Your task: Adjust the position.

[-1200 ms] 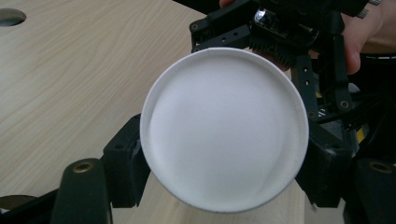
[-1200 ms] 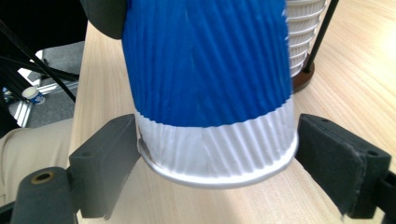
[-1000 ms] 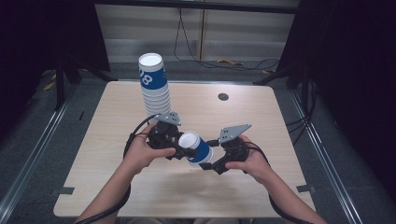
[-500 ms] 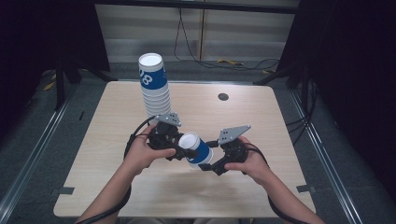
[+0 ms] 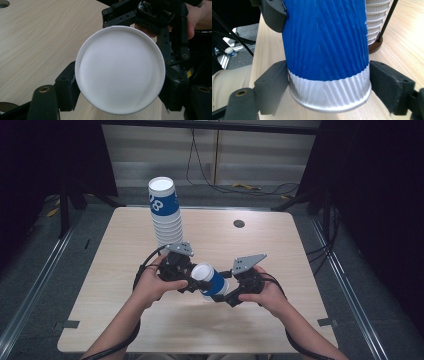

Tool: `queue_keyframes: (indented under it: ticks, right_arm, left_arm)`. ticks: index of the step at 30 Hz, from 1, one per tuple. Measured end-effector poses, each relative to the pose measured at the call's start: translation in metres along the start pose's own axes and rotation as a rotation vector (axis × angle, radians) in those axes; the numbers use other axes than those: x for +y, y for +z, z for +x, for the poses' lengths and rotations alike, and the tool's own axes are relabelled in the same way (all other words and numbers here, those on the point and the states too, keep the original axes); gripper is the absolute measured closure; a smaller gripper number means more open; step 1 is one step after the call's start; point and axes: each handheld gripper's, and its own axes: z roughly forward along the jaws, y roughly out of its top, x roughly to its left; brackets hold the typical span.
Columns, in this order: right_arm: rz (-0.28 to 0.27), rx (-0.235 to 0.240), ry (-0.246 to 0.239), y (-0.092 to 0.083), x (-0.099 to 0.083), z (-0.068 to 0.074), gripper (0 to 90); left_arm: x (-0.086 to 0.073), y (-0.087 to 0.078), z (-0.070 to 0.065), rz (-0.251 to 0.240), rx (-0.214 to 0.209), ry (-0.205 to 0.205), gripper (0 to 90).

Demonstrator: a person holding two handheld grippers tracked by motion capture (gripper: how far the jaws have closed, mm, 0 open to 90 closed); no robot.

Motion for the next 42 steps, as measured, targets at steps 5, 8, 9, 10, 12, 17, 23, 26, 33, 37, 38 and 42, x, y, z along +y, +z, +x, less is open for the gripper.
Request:
queue_keyframes:
  ticks: [5, 8, 9, 10, 12, 17, 23, 26, 33, 37, 38, 42]
  right_arm:
    - [0.033, -0.016, -0.034, -0.001, 0.004, 0.0, 20.7]
    - [0.059, -0.02, -0.047, -0.002, 0.005, 0.0, 21.1]
    - [0.067, -0.023, -0.047, -0.003, 0.005, 0.0, 21.4]
    - [0.072, -0.017, -0.046, -0.003, 0.005, -0.001, 21.6]
    - [0.081, -0.02, -0.05, -0.004, 0.006, 0.0, 21.8]
    - [0.118, -0.026, -0.069, -0.007, 0.008, 0.0, 23.3]
    - [0.139, -0.036, -0.078, -0.01, 0.008, -0.001, 24.7]
    - [0.145, -0.038, -0.075, -0.012, 0.009, -0.001, 25.6]
    - [0.156, -0.046, -0.073, -0.01, 0.008, -0.001, 27.3]
    - [0.156, -0.049, -0.074, -0.01, 0.007, -0.002, 27.8]
    - [0.151, -0.044, -0.071, -0.011, 0.007, -0.003, 27.9]
    - [0.163, -0.046, -0.074, -0.011, 0.007, -0.003, 27.9]
  left_arm:
    - [-0.001, 0.0, -0.001, 0.014, 0.011, 0.016, 28.4]
    - [-0.001, 0.002, -0.002, 0.036, 0.027, 0.037, 28.0]
    - [-0.002, 0.002, -0.003, 0.04, 0.024, 0.041, 28.0]
    - [-0.002, 0.003, -0.003, 0.049, 0.026, 0.039, 28.0]
    - [-0.002, 0.003, -0.003, 0.056, 0.029, 0.044, 27.9]
    - [-0.002, 0.005, -0.004, 0.101, 0.039, 0.079, 26.6]
    - [-0.003, 0.006, -0.004, 0.122, 0.037, 0.087, 25.3]
    - [-0.003, 0.007, -0.004, 0.122, 0.04, 0.098, 25.3]
    - [-0.004, 0.004, -0.003, 0.138, 0.047, 0.089, 24.9]
    - [-0.005, 0.004, -0.004, 0.168, 0.06, 0.098, 24.3]
    - [-0.006, 0.004, -0.004, 0.191, 0.066, 0.101, 24.2]
    - [-0.007, 0.005, -0.006, 0.225, 0.08, 0.111, 24.0]
